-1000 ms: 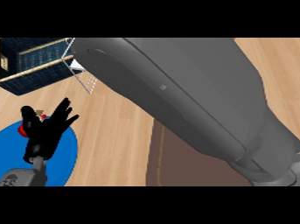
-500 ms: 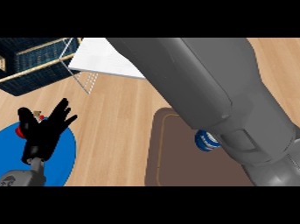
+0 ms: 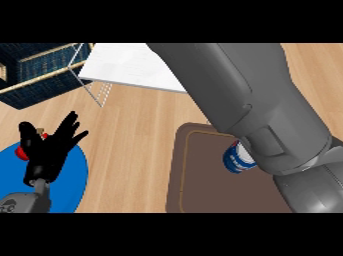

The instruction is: Pick the sweet potato from the tray and place it in the tiered shelf

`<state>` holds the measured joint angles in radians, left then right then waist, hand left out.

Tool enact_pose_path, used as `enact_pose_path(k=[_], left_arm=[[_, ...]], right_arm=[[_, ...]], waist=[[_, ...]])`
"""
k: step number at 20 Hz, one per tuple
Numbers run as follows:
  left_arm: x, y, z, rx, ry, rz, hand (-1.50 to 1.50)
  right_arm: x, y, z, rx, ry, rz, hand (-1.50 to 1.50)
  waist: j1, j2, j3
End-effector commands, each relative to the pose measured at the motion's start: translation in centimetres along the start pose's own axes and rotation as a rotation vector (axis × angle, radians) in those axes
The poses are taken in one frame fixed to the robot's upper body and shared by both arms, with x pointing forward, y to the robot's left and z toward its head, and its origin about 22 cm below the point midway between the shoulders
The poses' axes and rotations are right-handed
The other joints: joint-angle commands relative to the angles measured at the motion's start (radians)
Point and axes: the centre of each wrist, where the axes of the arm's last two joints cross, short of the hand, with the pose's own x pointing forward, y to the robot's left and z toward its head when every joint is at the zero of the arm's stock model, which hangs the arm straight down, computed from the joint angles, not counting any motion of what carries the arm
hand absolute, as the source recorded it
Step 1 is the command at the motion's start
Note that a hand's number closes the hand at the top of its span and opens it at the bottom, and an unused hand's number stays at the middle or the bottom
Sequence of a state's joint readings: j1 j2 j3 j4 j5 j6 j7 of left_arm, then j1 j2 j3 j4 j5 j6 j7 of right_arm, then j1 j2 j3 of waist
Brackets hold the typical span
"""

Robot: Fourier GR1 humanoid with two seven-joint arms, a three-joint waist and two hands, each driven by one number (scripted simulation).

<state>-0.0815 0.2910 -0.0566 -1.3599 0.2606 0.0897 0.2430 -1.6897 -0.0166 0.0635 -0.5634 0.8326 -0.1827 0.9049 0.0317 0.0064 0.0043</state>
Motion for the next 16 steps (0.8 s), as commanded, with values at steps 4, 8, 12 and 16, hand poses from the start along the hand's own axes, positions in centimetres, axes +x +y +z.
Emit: enact_pose_path(k=[4,8,12,16], left_arm=[[-2.4,0.1,0.3,-0.010,0.075,-0.009,0.00],[-1.2,-0.7,0.6,-0.004,0.071,0.000,0.00],[-2.1,0.3,0.4,-0.004,0.058,0.009,0.00],[-1.1,0.2,0.7,-0.002,0.051,-0.002,0.00]], right_arm=[[-1.2,2.2,-0.7,-0.002,-0.035,-0.029,1.50],[-0.3,0.1,-1.2,0.008,-0.059,-0.039,1.50],[-0.3,-0.7,-1.8,0.040,-0.052,0.052,1.50],[-0.6,0.3,-1.4,-0.039,0.036,-0.166,1.50]], waist=[[0.009,0.006,-0.006],[0.000,0.002,-0.006],[-0.004,0.000,-0.006],[0.003,0.001,-0.005]])
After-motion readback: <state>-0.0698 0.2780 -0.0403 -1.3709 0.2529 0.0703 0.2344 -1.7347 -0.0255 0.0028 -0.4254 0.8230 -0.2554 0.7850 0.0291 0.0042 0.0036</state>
